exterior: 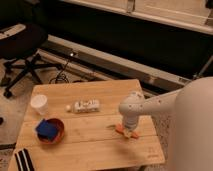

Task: Drag the pepper across the table

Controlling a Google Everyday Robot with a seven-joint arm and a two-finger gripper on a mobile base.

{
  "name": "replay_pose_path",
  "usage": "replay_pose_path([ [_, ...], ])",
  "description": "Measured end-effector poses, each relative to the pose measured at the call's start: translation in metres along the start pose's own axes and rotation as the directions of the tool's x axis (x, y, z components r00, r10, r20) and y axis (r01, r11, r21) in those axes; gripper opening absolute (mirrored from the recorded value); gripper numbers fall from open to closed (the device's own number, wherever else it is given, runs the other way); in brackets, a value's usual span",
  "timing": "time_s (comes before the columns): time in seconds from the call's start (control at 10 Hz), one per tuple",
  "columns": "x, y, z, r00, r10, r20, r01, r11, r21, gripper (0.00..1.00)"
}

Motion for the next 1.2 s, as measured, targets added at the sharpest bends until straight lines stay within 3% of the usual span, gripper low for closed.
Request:
replay_pose_path([
  [1.2, 0.059, 0.008, 0.001, 0.994, 0.107, -0.032, -0.107, 0.994, -0.007, 0.22],
])
